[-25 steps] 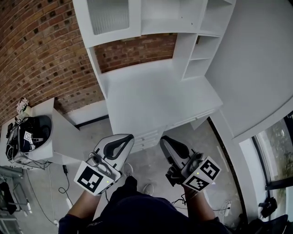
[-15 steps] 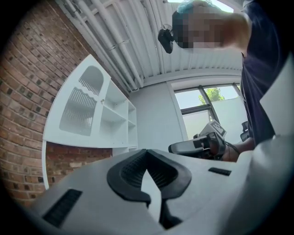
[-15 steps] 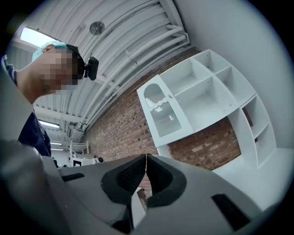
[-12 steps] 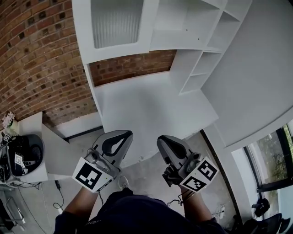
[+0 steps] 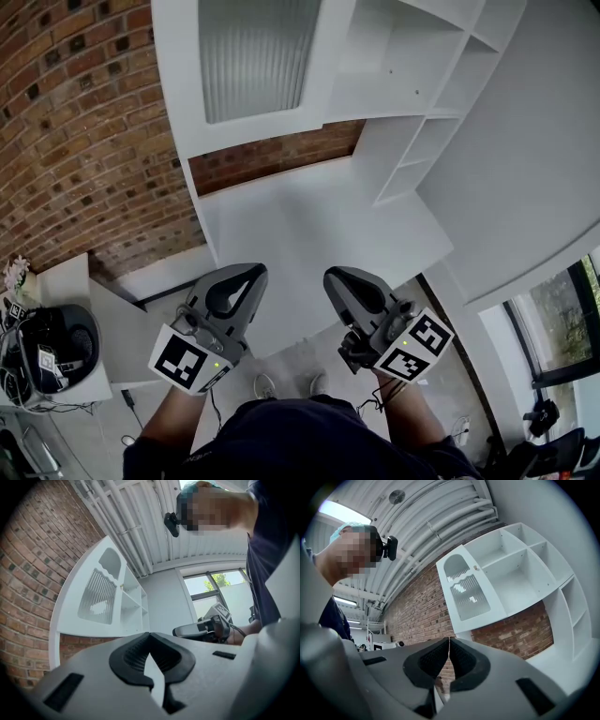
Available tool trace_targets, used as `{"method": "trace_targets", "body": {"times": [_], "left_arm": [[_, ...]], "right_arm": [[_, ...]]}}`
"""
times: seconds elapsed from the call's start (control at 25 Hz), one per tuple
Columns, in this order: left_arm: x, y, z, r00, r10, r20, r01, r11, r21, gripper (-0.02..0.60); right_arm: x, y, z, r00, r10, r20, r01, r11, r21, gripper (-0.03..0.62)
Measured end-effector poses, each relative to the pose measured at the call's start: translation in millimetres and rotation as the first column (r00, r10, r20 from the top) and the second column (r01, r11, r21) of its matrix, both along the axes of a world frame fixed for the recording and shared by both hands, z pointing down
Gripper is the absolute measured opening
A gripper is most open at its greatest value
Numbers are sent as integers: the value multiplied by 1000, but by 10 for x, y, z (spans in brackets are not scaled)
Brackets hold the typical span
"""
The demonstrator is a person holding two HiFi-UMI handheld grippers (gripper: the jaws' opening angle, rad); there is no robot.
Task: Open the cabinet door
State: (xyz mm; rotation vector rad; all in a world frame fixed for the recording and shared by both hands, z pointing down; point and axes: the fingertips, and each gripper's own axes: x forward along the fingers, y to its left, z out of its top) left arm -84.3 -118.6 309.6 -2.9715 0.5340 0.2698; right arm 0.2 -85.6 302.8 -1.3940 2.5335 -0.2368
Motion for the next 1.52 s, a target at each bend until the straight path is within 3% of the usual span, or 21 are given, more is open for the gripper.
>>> {"method": "trace_targets", "body": {"times": [0.44, 0.84, 1.16, 1.52], "left_arm": [[-85, -418, -50, 982, -187, -1, 187, 982, 14, 5], [433, -834, -100, 938, -344, 48, 343, 939, 24, 5], [744, -1138, -151, 892, -441, 97, 439, 898, 42, 5], [862, -1221, -159, 860, -499, 103, 496, 866, 60, 5]], "right_arm": [[349, -696, -180, 996, -87, 0, 87, 995, 52, 28], [1061, -1554, -415, 987, -163, 14, 160, 981, 110, 31], [1307, -2089, -521, 973, -230, 9, 226, 964, 139, 32], [1375, -2580, -635, 969, -248, 15, 242, 955, 171, 125]]}}
